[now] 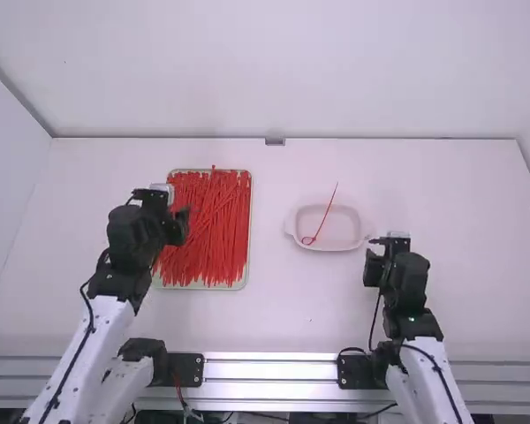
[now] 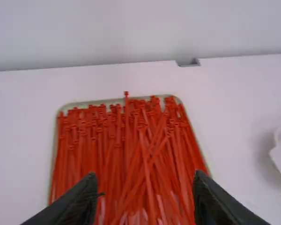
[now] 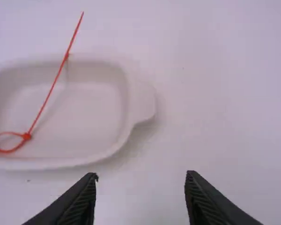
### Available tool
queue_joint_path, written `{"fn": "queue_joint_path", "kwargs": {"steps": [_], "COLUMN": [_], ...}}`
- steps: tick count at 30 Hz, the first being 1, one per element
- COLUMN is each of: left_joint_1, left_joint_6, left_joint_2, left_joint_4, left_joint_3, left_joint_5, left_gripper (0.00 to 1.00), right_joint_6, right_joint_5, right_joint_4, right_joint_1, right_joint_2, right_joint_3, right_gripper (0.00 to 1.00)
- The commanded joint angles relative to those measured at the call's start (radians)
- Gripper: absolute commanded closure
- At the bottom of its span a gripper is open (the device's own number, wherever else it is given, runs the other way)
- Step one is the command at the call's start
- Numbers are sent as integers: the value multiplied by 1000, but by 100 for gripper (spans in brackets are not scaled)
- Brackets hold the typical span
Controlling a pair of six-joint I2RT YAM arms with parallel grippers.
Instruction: Fasten the cable tie
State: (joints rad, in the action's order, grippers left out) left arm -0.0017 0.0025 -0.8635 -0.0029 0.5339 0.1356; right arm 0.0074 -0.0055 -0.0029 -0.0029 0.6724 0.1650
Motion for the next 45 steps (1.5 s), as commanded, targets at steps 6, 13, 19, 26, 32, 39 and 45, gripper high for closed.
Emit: {"fn": "queue_joint_path", "kwargs": {"steps": [6,13,19,26,32,39,45], "left_joint_1": [2,2,2,2,2,2,2], "left_joint_6": [-2,-2,-2,-2,-2,-2,-2], "left_joint_2": [162,331,447,556,645,727,795], "left_joint_4": [3,3,3,3,3,3,3], "left_joint_3": [-159,-328,-444,-534,-534,-534,-534], "left_joint_5": [-136,-136,-136,-136,-136,-136,-136], "left_gripper": [64,81,92,100,100,100,100], "right_joint_6": [-7,-7,-7,-7,-7,-7,-7], "right_joint_5": [6,6,6,6,6,6,6], "right_joint_4": [3,3,3,3,3,3,3], "right_joint_1": [3,3,3,3,3,3,3], "right_joint_2": [-153,-312,-418,-513,-588,-654,-672], "right_joint_3": [-154,-165,-165,-165,-165,-165,-165], "right_gripper": [65,80,91,100,100,100,100]}}
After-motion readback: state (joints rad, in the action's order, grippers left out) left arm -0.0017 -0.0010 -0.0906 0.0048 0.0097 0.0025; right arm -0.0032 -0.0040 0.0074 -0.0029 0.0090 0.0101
